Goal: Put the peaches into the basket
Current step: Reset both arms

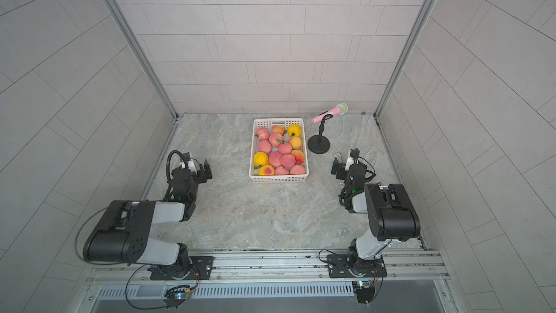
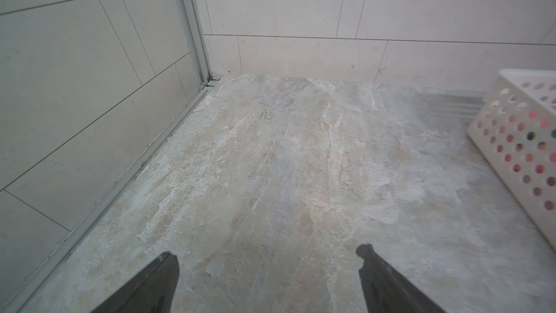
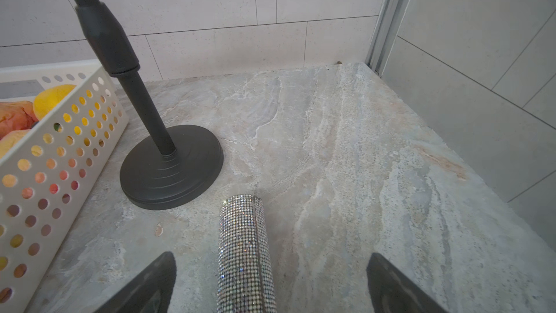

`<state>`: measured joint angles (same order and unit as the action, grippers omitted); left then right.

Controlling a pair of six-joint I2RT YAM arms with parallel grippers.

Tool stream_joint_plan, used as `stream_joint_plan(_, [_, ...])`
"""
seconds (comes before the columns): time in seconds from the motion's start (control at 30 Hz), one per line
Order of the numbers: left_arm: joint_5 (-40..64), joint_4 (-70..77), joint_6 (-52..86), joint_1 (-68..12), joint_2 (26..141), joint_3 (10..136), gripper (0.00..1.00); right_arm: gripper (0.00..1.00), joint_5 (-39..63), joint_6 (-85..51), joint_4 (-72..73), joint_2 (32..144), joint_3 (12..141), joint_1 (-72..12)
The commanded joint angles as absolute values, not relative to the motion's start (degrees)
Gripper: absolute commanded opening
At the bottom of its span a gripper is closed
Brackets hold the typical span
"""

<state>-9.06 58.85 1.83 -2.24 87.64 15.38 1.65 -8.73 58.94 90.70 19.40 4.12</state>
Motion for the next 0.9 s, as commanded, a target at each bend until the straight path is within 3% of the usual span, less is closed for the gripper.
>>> stream_joint_plan(0.0, [-7.0,64.2,-0.3,-2.2,90.6,16.2,1.0,1.0,2.1,-7.2,56.7,89.7,19.8,3.8])
stream_joint_plan(0.2, [-14.4,50.9,2.4,-2.2,90.0,22.9,1.0,1.0,2.2,-7.3,56.8,89.7,19.6,3.8])
stream_joint_plan(0.87, [-14.1,53.4,2.1,-2.2,90.4,22.1,1.0,1.0,-1.6,-5.7,53.9,89.6,21.1,1.6])
